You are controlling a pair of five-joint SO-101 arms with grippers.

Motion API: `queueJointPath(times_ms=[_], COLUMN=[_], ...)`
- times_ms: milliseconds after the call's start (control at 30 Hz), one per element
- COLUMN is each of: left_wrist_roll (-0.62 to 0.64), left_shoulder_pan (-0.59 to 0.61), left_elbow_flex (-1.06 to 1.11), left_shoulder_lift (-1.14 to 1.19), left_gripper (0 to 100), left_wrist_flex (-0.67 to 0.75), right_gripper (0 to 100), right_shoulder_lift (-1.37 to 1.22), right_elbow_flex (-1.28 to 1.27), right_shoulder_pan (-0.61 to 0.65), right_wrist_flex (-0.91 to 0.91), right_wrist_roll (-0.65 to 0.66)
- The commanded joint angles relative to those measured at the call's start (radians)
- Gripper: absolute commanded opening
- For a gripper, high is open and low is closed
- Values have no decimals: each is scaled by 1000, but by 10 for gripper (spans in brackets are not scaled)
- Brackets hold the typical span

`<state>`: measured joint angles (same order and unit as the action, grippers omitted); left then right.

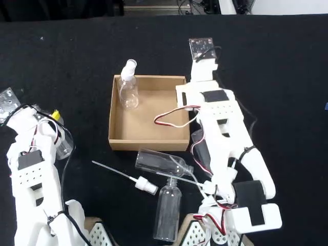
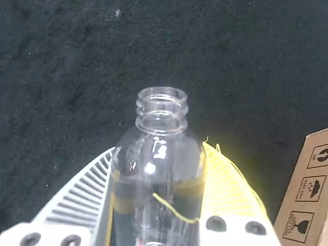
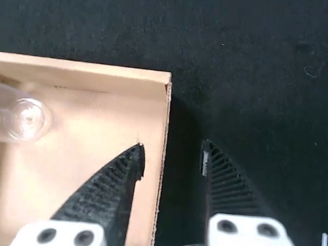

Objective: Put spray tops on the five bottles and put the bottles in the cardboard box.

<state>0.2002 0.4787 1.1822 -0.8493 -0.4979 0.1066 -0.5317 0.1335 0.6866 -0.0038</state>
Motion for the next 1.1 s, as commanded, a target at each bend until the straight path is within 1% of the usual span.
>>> queueJointPath(times_ms=[0, 200, 433, 633, 733, 800, 900, 933, 1067], left_wrist_roll=[11, 11, 8, 6, 5, 5, 5, 5, 5], left_shoulder_pan=[-12, -12, -7, -4, -2, -2, -2, -2, -2], left_elbow_flex=[-1, 2, 4, 4, 4, 4, 4, 4, 4], left_shoulder_lift=[-31, -34, -32, -32, -32, -32, -32, -32, -34], left_gripper=[29, 29, 29, 29, 29, 29, 29, 29, 29], left_wrist_flex=[26, 26, 26, 25, 25, 25, 25, 25, 23], right_gripper=[162, 162, 162, 162, 158, 119, 18, 8, 24], right_shoulder_lift=[4, 2, -7, -111, -122, -122, -130, -130, -130], right_elbow_flex=[-22, -99, -113, -48, -38, -38, -36, -36, -36], right_shoulder_pan=[15, 15, 12, 3, -5, -6, -6, -6, -37], right_wrist_flex=[-84, -193, -196, -189, -189, -190, -196, -196, -196], right_wrist_roll=[20, 23, 23, 23, 23, 25, 69, 78, 84])
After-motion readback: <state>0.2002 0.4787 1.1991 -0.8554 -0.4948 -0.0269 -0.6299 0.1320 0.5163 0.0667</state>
